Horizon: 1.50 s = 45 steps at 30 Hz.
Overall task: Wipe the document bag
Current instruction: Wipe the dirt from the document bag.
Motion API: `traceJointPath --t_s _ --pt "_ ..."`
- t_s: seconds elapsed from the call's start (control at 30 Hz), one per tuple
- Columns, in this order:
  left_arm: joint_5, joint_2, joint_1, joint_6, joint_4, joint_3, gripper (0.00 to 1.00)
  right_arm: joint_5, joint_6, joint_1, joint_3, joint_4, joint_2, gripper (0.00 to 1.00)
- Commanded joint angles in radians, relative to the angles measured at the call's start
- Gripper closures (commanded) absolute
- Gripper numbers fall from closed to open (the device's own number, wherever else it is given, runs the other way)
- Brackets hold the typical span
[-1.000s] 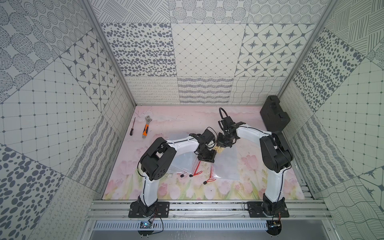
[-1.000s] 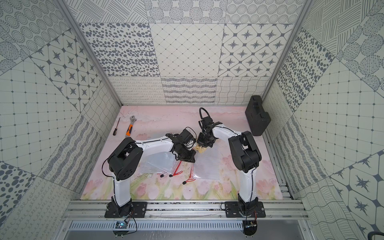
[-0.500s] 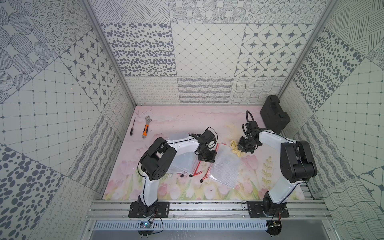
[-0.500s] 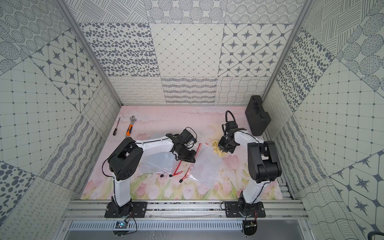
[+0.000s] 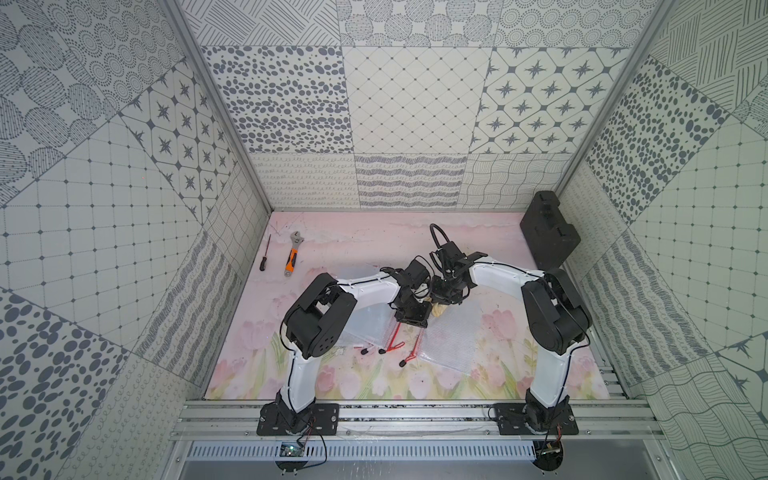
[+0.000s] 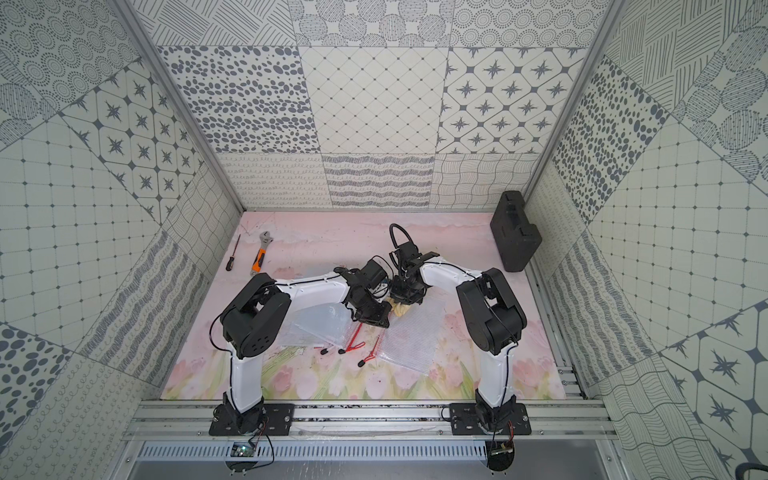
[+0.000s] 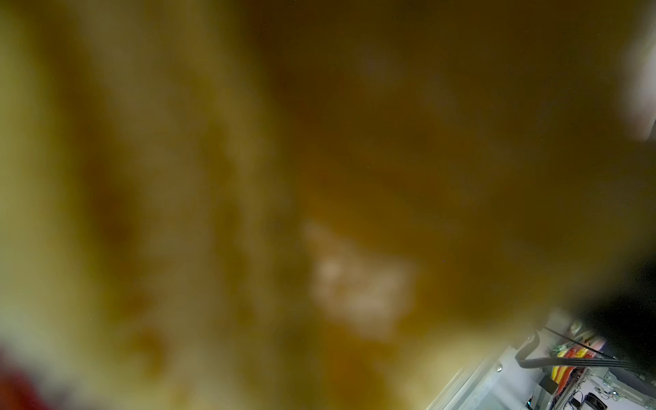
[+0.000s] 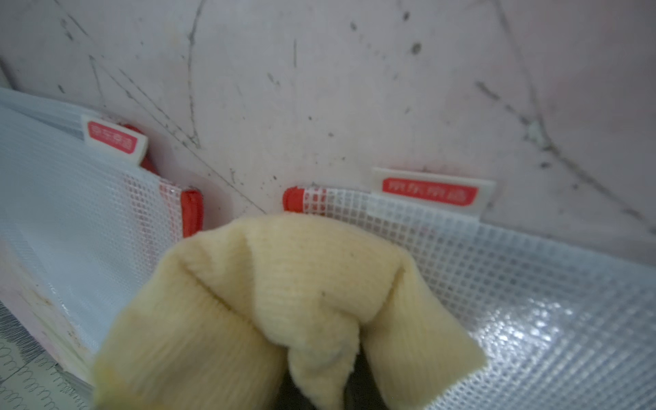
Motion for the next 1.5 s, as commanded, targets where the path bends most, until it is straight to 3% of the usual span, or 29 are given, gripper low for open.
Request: traceJointPath --t_s 0.0,0.23,0.37,0.5,0.67,0.8,0.93,1.13,1.2,1.3,1.47 --pt "-0.016 0.003 0.000 0.027 -0.036 0.008 1.00 0.023 0.014 -0.058 -0.097 0.016 0.039 1.00" --pt "-0.046 -0.006 0.013 -0.006 -0.045 -0.018 1.00 0.029 -0.063 -0.308 -0.326 0.005 -0.179 1.00" --pt "-0.039 -0.014 0.024 -0.021 -0.034 -0.038 1.00 0.095 -0.113 -0.334 -0.295 -0.123 -0.272 1.00" --pt "-0.041 -0.015 0.031 -0.031 -0.033 -0.032 1.00 0.092 -0.071 -0.218 -0.239 -0.134 -0.301 1.00" --pt "-0.030 -0.014 0.051 -0.067 -0.019 -0.023 1.00 0.002 0.001 0.005 -0.116 -0.052 -0.135 1.00" --pt "-0.042 -0.021 0.055 -0.075 -0.025 -0.024 1.00 -0.048 0.014 0.050 -0.072 0.018 -0.026 1.00" --pt "-0.056 -0.042 0.062 -0.077 -0.022 -0.046 1.00 -0.066 -0.015 -0.058 -0.130 0.019 -0.023 1.00" --pt "-0.058 -0.064 0.082 -0.091 0.001 -0.086 1.00 0.008 -0.152 -0.342 -0.231 -0.103 -0.168 1.00" --pt "-0.056 -0.059 0.084 -0.093 0.002 -0.086 1.00 0.018 -0.183 -0.381 -0.225 -0.136 -0.192 1.00" --pt "-0.054 -0.043 0.083 -0.099 -0.001 -0.072 1.00 0.001 -0.170 -0.322 -0.195 -0.143 -0.194 1.00" --pt "-0.033 -0.018 0.083 -0.118 0.013 -0.049 1.00 0.011 -0.073 -0.040 -0.074 -0.120 -0.111 1.00"
